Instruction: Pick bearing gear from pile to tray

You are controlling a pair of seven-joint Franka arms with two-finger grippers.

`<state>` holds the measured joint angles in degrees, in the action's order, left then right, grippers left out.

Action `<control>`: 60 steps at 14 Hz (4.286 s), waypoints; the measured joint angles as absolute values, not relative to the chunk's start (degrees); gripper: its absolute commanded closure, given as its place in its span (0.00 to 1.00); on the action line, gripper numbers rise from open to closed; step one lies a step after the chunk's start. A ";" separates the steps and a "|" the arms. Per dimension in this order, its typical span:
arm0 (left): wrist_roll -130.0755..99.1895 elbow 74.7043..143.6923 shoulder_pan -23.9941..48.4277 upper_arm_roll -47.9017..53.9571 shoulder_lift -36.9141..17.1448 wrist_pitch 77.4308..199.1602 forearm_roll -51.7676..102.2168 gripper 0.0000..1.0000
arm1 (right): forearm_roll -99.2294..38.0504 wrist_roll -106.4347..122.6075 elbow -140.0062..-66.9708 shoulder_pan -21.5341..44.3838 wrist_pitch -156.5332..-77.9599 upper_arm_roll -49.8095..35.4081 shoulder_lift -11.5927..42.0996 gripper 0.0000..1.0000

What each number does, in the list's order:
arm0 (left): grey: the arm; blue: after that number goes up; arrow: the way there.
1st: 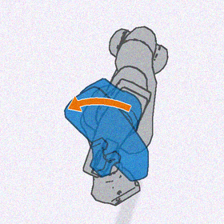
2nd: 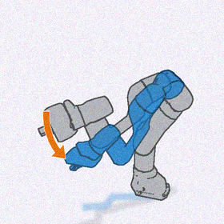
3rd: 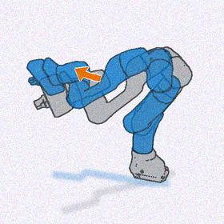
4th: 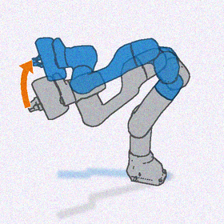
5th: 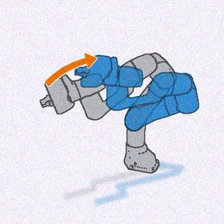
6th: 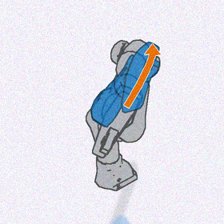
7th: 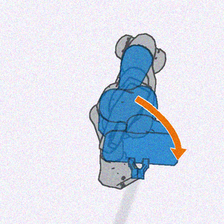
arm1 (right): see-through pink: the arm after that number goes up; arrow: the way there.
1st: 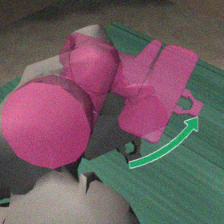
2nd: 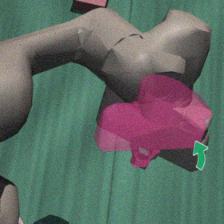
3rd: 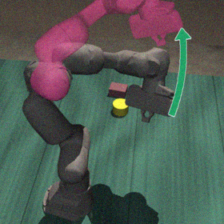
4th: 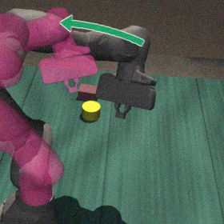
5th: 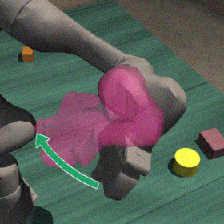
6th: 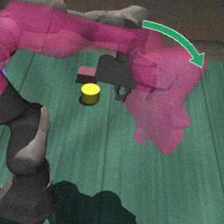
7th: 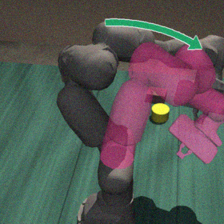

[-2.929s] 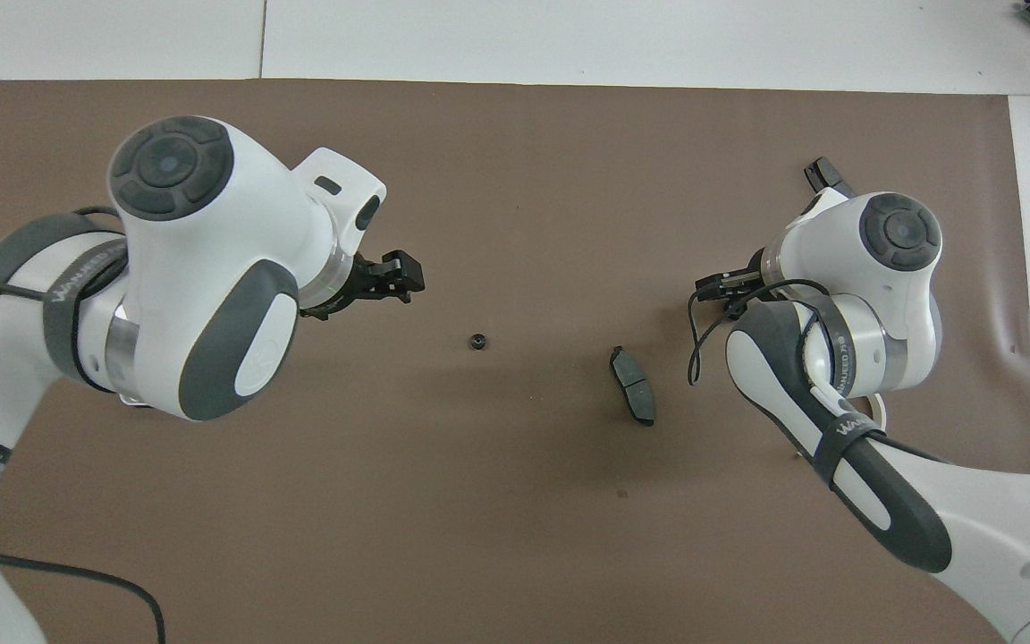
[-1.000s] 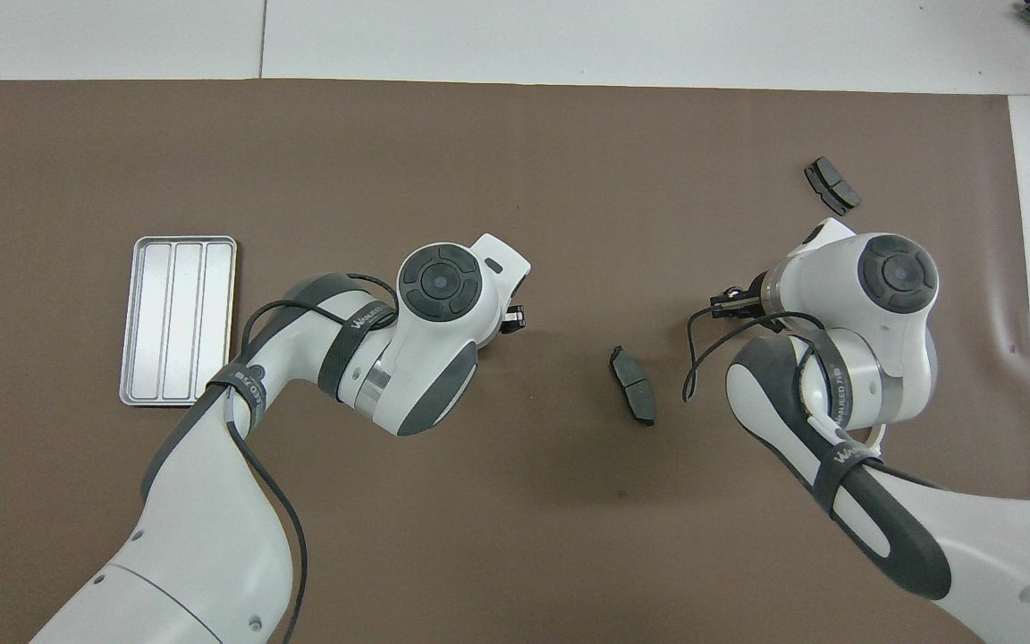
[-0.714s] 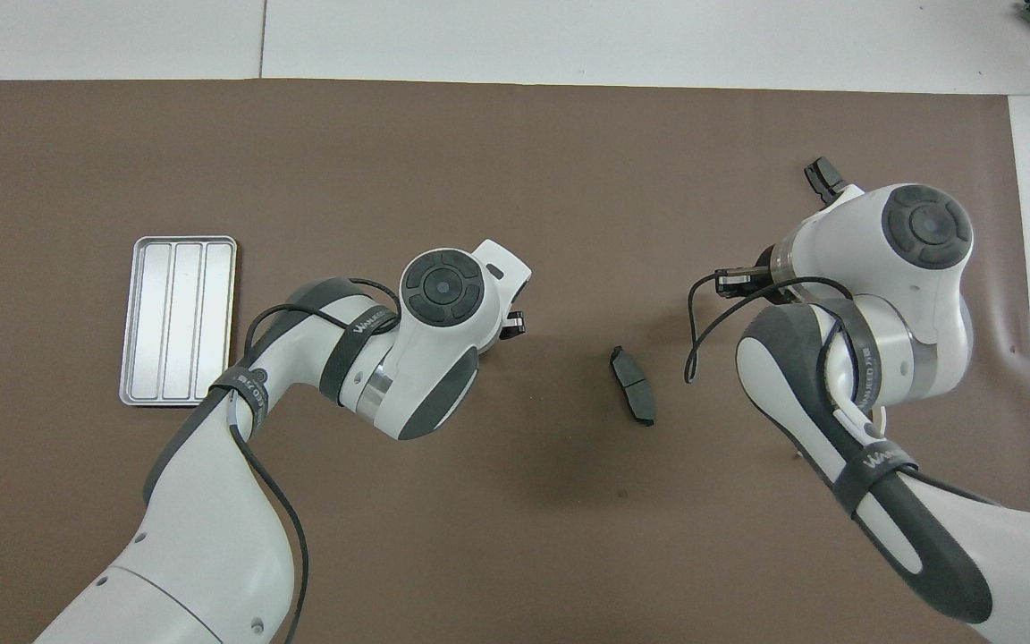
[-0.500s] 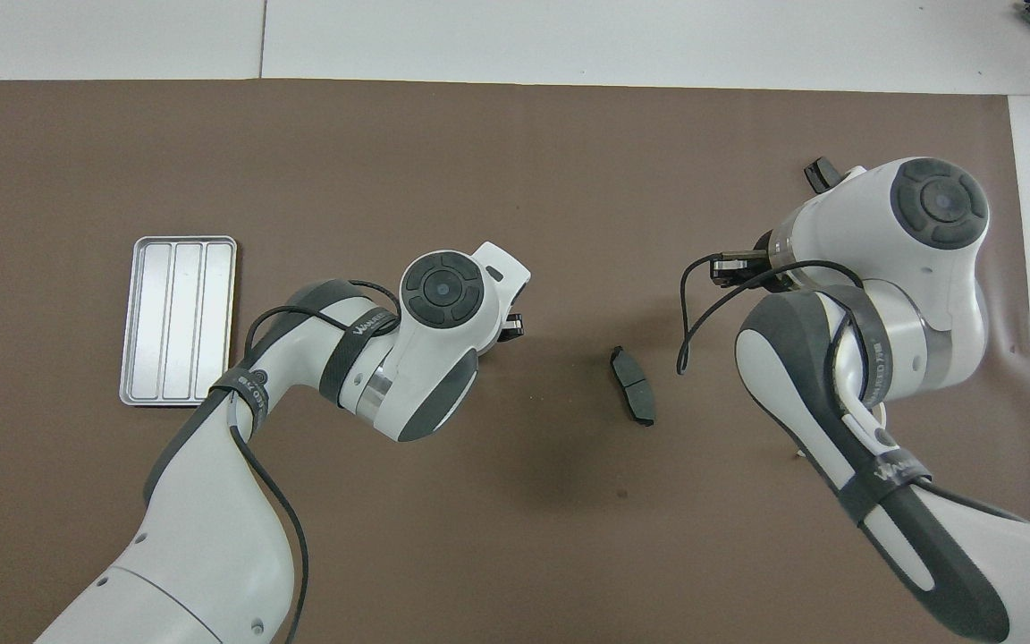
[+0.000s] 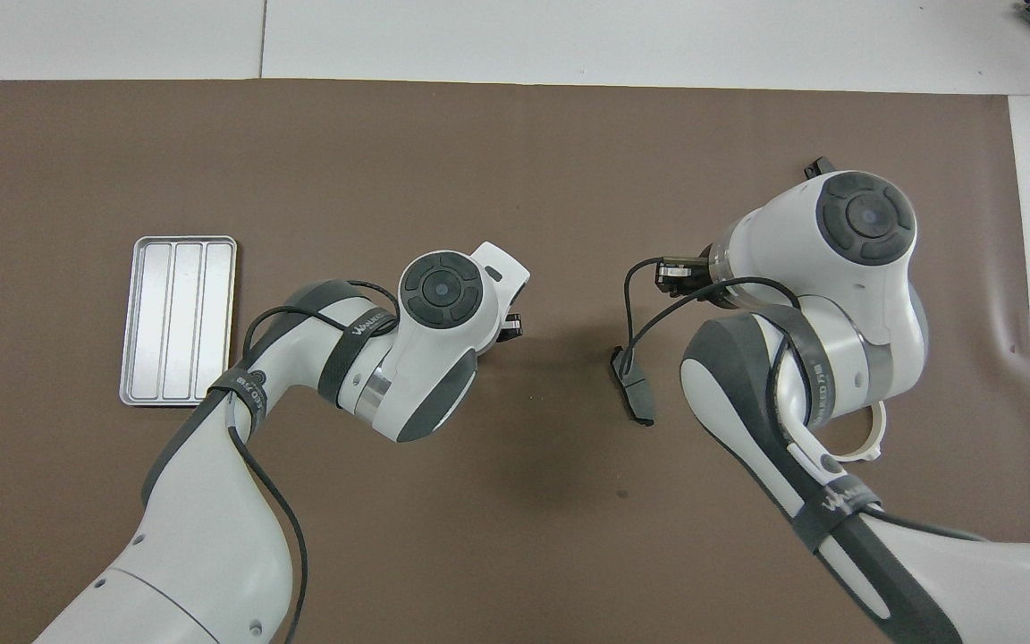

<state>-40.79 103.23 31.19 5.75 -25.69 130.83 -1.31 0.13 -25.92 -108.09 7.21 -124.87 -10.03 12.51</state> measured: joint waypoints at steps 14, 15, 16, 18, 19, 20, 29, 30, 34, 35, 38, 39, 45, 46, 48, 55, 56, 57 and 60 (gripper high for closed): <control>-6.19 102.05 0.33 4.41 -20.25 120.48 -1.32 1.00 | 23.46 -75.19 -104.42 12.39 -140.34 -26.76 26.64 0.97; -3.54 103.83 -1.18 4.41 -19.78 121.36 -1.32 1.00 | 27.64 -79.03 -103.89 12.68 -140.43 -27.52 28.67 0.91; -1.57 105.76 -2.31 4.41 -19.29 122.66 -1.32 1.00 | 29.69 -80.76 -103.62 12.78 -140.54 -27.86 30.18 0.85; 0.12 109.89 -3.34 4.45 -18.15 126.43 -1.32 0.83 | 30.65 -81.20 -103.24 12.71 -140.64 -27.90 31.55 0.25; 0.17 111.55 -3.34 4.54 -17.70 127.93 -1.32 0.70 | 30.65 -81.20 -103.12 12.69 -140.64 -27.90 31.56 0.00; 0.17 112.65 -3.33 4.77 -17.30 128.78 -1.32 0.60 | 30.65 -81.20 -103.06 12.69 -140.63 -27.90 31.57 0.00; -6.78 110.46 0.24 5.91 -16.24 129.53 -0.97 0.37 | 29.31 -71.66 -100.24 8.36 -129.76 -28.11 24.00 0.00; -10.57 109.69 2.50 5.97 -16.23 129.31 -0.93 0.38 | 27.77 -67.02 -100.25 7.68 -128.25 -26.90 22.54 0.00; -25.41 108.01 12.77 6.19 -16.27 128.81 -0.90 0.40 | 17.29 -42.21 -100.30 7.05 -124.43 -17.31 17.77 0.00; -27.88 107.63 15.13 6.19 -16.33 128.77 -0.89 0.40 | 14.85 -36.33 -100.36 6.97 -123.91 -14.80 17.14 0.00; -35.03 105.35 22.04 6.14 -18.01 128.73 -0.89 0.43 | 9.14 -21.05 -101.11 6.82 -123.83 -8.49 16.80 0.00; -36.97 103.86 24.18 6.12 -19.36 128.74 -0.88 0.44 | 7.45 -15.14 -101.99 6.82 -124.26 -6.31 16.80 0.00; -39.55 97.94 29.81 5.97 -25.55 128.96 -0.88 0.46 | 1.75 8.81 -107.29 6.15 -132.50 2.82 18.19 0.00; -39.55 97.50 30.14 5.98 -25.97 129.15 -0.89 0.46 | 1.65 10.22 -107.49 6.11 -133.49 3.36 18.94 0.00; -39.57 97.23 30.67 5.97 -26.31 129.90 -0.89 0.46 | 1.50 12.71 -107.75 5.96 -135.48 4.28 21.04 0.00; -39.57 97.55 31.29 5.93 -27.51 132.76 -0.92 0.40 | -4.33 18.12 -107.77 5.33 -136.82 5.74 24.32 0.00; -39.57 97.83 31.31 5.94 -27.66 133.25 -0.92 0.40 | -6.52 20.59 -107.77 5.30 -136.08 6.49 24.32 0.00; -39.57 98.20 31.42 5.96 -27.78 133.60 -0.92 0.40 | -7.97 22.31 -107.78 5.18 -135.41 7.13 24.32 0.00; -39.57 99.48 32.08 5.94 -27.90 134.34 -0.92 0.40 | -8.66 23.21 -108.05 4.92 -134.90 7.44 24.32 0.00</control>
